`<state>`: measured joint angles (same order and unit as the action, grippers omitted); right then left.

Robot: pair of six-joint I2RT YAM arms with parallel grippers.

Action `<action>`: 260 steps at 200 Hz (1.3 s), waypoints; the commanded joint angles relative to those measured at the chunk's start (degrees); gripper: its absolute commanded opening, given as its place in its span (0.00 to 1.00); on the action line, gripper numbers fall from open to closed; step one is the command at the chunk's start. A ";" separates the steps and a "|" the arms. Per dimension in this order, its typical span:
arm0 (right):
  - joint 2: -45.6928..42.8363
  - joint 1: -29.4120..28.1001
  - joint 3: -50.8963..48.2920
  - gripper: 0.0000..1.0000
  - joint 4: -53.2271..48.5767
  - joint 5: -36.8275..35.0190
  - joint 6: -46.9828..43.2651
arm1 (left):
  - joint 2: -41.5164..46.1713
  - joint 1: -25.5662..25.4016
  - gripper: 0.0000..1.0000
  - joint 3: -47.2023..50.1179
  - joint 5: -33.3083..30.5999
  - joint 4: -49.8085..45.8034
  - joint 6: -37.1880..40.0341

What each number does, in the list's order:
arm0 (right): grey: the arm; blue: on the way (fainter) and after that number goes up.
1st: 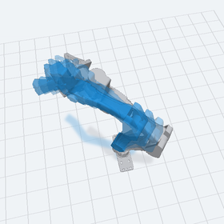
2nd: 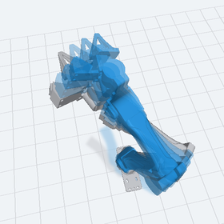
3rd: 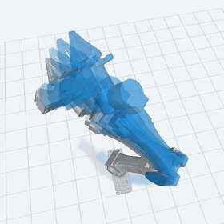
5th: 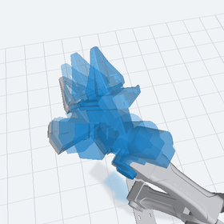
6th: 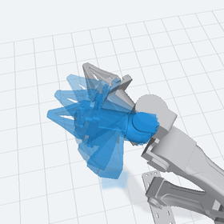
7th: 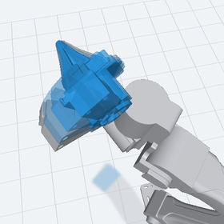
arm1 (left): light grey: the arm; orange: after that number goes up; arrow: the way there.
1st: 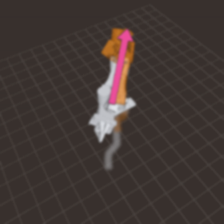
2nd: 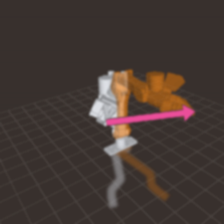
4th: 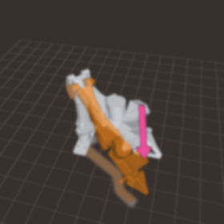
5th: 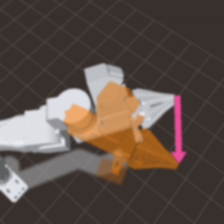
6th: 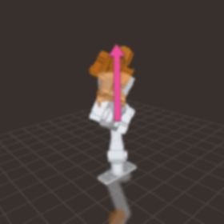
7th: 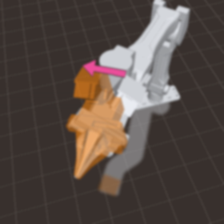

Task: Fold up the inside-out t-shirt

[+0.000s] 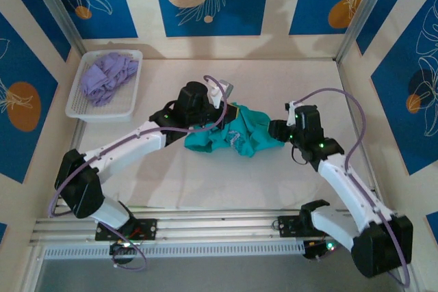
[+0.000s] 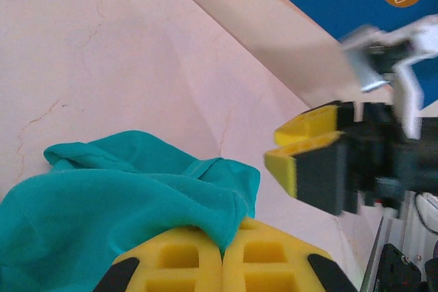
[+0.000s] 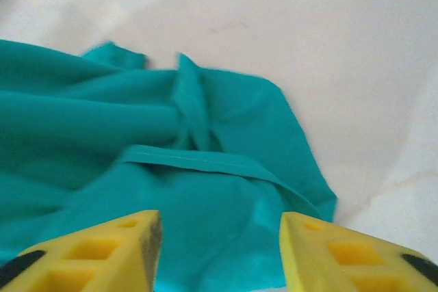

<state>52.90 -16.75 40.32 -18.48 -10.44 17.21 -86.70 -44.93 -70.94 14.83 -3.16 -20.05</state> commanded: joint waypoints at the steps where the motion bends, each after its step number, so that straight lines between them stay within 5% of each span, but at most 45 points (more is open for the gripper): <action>1: -3.57 -3.54 -3.27 0.55 5.79 5.22 -4.39 | 0.86 -0.36 0.00 -0.72 0.41 -0.82 0.16; 61: 9.37 -9.23 -3.63 0.61 13.86 5.42 -1.74 | 4.08 -0.36 0.00 1.47 0.51 -0.62 0.53; 103: 7.11 -4.51 -3.10 0.11 6.12 -6.09 6.63 | 7.93 0.40 0.00 3.11 -4.88 -2.05 2.85; 140: -5.27 -2.71 -7.31 0.01 5.04 -7.59 8.50 | 10.38 3.00 0.00 3.68 -7.64 -2.07 3.92; 168: -11.99 -2.42 -9.21 0.01 8.21 -1.51 4.84 | 11.69 3.59 0.00 3.70 -8.83 -2.16 6.41; 221: -15.33 -0.96 -11.60 0.01 19.76 24.99 0.15 | 12.21 3.66 0.00 5.22 -14.34 -4.01 7.52; 229: -15.01 -0.97 -11.22 0.03 18.47 21.85 1.02 | 12.63 3.69 0.00 5.67 -14.83 -3.75 7.29; 260: -10.56 -0.25 -5.47 0.08 -0.84 -9.27 8.00 | 12.84 3.27 0.00 6.62 -6.58 0.75 5.38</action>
<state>39.44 -17.93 30.55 -7.07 -0.49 20.93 -75.48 -41.74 -64.88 3.53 -6.81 -13.41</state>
